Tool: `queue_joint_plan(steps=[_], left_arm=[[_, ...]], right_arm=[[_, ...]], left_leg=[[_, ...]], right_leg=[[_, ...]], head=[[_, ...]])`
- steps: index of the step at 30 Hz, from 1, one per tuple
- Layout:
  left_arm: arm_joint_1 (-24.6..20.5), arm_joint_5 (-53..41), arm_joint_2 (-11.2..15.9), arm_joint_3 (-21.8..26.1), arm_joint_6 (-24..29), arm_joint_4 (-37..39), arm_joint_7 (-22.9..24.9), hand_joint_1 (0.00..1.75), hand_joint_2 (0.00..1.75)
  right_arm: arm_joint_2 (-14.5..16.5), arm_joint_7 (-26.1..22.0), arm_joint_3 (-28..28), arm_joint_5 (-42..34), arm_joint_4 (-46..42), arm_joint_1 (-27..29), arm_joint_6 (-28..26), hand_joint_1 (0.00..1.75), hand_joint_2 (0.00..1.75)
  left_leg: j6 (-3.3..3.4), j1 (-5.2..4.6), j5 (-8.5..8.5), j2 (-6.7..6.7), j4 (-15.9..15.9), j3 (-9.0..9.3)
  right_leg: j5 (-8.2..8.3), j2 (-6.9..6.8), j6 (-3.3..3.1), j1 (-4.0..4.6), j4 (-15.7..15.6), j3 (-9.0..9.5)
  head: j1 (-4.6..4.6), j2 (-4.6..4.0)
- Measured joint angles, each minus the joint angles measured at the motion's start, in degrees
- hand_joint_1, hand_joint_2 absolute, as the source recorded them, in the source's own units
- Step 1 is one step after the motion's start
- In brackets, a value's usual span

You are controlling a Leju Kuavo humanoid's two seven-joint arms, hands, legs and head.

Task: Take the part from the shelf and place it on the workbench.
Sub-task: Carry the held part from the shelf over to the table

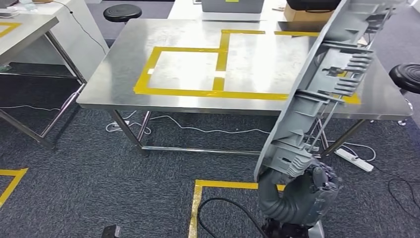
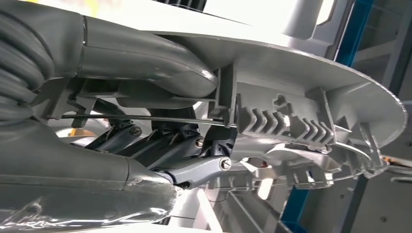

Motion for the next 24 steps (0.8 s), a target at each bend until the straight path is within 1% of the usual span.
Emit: queue_joint_plan(steps=[2,3,4,5,7,8,9,10,11,12,13,14,15,17,18,19,20,22,23,24], left_arm=[[0.0,0.1,0.0,0.0,0.0,0.0,-0.2,0.00,1.75],[0.0,0.2,0.0,0.0,0.0,0.0,-0.3,0.00,1.75],[0.0,0.2,0.0,0.0,0.0,0.0,-0.5,0.00,1.75],[0.0,0.3,0.0,0.0,0.0,0.0,-0.7,0.00,1.75],[0.0,0.3,0.1,0.0,0.0,0.0,-0.9,0.00,1.75],[0.0,0.4,0.1,0.0,0.0,0.0,-0.9,0.00,1.75],[0.1,0.4,0.1,0.0,0.0,0.0,-1.0,0.00,1.75],[0.1,0.4,0.1,0.0,0.0,0.0,-1.0,0.00,1.75],[0.1,0.4,0.1,0.0,0.0,0.0,-1.0,0.00,1.75],[0.0,0.4,0.2,0.0,0.0,0.0,-1.0,0.00,1.75],[0.0,0.4,0.2,0.0,0.0,0.0,-1.0,0.00,1.75],[-0.1,0.4,0.1,0.0,0.0,0.0,-1.0,0.00,1.75],[-0.1,0.4,0.1,0.0,0.0,0.0,-1.1,0.00,1.75],[-0.1,0.6,0.1,0.0,0.0,0.0,-1.4,0.00,1.75],[0.0,0.7,0.1,0.0,-0.1,0.0,-1.7,0.00,1.75],[0.0,0.9,0.1,0.1,-0.2,0.0,-2.0,0.00,1.75],[-0.1,1.1,0.0,0.1,-0.3,0.0,-2.4,0.00,1.75],[-0.1,1.5,0.0,0.1,-0.6,0.0,-3.1,0.00,1.75],[0.0,1.7,0.0,0.1,-0.7,0.0,-3.3,0.00,1.75],[0.0,1.7,0.0,0.2,-0.9,0.0,-3.4,0.00,1.75]], right_arm=[[0.0,0.2,0.1,-0.1,0.0,0.1,0.3,1.75,1.75],[-0.1,0.3,0.2,-0.3,0.0,0.1,0.6,1.75,1.75],[-0.1,0.3,0.3,-0.5,0.0,0.2,0.9,1.75,1.75],[-0.1,0.4,0.4,-0.7,0.0,0.3,1.3,1.75,1.75],[-0.3,0.4,0.5,-1.0,0.0,0.5,1.6,1.75,1.75],[-0.4,0.5,0.5,-1.1,0.0,0.5,1.7,1.75,1.75],[-0.5,0.5,0.5,-1.1,0.0,0.6,1.8,1.75,1.75],[-0.5,0.5,0.6,-1.2,0.0,0.6,1.8,1.75,1.75],[-0.6,0.5,0.6,-1.2,0.0,0.6,1.8,1.75,1.75],[-0.6,0.6,0.7,-1.2,0.0,0.6,1.8,1.75,1.75],[-0.6,0.6,0.7,-1.2,0.0,0.6,1.8,1.75,1.75],[-0.7,0.6,0.7,-1.2,0.0,0.6,1.8,1.75,1.75],[-0.7,0.6,0.7,-1.2,0.0,0.7,1.8,1.75,1.75],[-0.8,0.6,0.7,-1.2,0.0,0.7,1.8,1.75,1.75],[-0.8,0.6,0.7,-1.2,-0.1,0.7,1.6,1.75,1.75],[-0.8,0.5,0.7,-1.1,-0.1,0.8,1.4,1.75,1.75],[-0.8,0.5,0.7,-1.1,-0.1,0.8,1.1,1.75,1.75],[-0.9,0.4,0.6,-1.0,-0.2,0.9,0.6,1.75,1.75],[-0.9,0.3,0.6,-0.9,-0.2,0.9,0.4,1.75,1.75],[-0.9,0.3,0.6,-0.9,-0.2,0.9,0.3,1.75,1.75]], left_leg=[[-0.59,0.10,-0.01,0.04,-0.1,-0.03],[-0.88,0.17,-0.48,0.12,0.4,-0.23],[-1.17,0.22,-1.55,0.20,1.9,-0.90],[-1.41,0.27,-3.17,0.29,4.6,-2.15],[-1.66,0.32,-6.76,0.35,12.5,-5.90],[-1.70,0.33,-7.56,0.35,15.4,-7.38],[-1.69,0.33,-7.24,0.35,16.4,-7.99],[-1.62,0.34,-5.84,0.36,15.1,-7.51],[-1.52,0.36,-3.77,0.39,12.0,-6.04],[-1.42,0.39,-1.79,0.54,8.0,-4.12],[-1.28,0.38,-0.54,0.63,4.3,-2.38],[-1.11,0.36,0.10,0.70,1.8,-1.21],[-0.88,0.29,0.15,0.75,0.6,-0.69],[-0.21,0.22,0.12,0.65,0.2,-0.69],[0.18,0.25,0.17,0.64,0.2,-0.65],[0.57,0.33,0.23,0.63,0.1,-0.59],[0.88,0.40,0.27,0.63,0.0,-0.53],[1.24,0.32,0.21,0.64,0.0,-0.50],[1.29,0.27,0.18,0.64,0.0,-0.48],[1.32,0.24,0.15,0.63,0.0,-0.44]], right_leg=[[0.20,0.09,-0.78,0.00,-0.1,-0.08],[0.26,0.07,-1.18,-0.05,-0.1,-0.07],[0.33,0.01,-1.55,-0.15,-0.2,-0.05],[0.37,-0.06,-1.82,-0.22,-0.3,-0.03],[0.35,-0.19,-2.07,-0.21,-0.3,-0.07],[0.34,-0.21,-2.08,-0.20,-0.3,-0.08],[0.33,-0.21,-2.07,-0.20,-0.3,-0.06],[0.31,-0.19,-2.05,-0.21,-0.3,-0.01],[0.27,-0.17,-1.98,-0.24,-0.3,0.07],[0.21,-0.13,-1.83,-0.22,-0.3,0.15],[0.10,-0.08,-1.62,-0.09,-0.2,0.15],[0.07,-0.04,-1.33,0.04,-0.2,0.11],[0.07,-0.01,-1.00,0.16,-0.2,0.05],[0.14,-0.04,-0.31,0.15,-0.5,0.05],[-0.20,-0.07,0.01,0.07,-0.2,-0.08],[-1.07,-0.08,0.28,0.04,1.0,-0.61],[-2.59,-0.08,0.48,0.02,3.6,-1.78],[-6.30,-0.07,0.70,0.03,11.4,-5.41],[-7.44,-0.07,0.74,0.04,14.7,-7.08],[-7.47,-0.07,0.76,0.04,16.2,-7.86]], head=[[-0.03,0.00],[-0.09,0.00],[-0.19,0.00],[-0.29,0.00],[-0.42,0.00],[-0.42,0.00],[-0.42,0.00],[-0.43,0.00],[-0.44,0.00],[-0.46,0.00],[-0.51,0.00],[-0.48,0.00],[-0.45,0.00],[-0.34,0.00],[-0.28,0.00],[-0.13,0.00],[0.01,0.00],[0.27,0.00],[0.28,0.00],[0.30,0.00]])
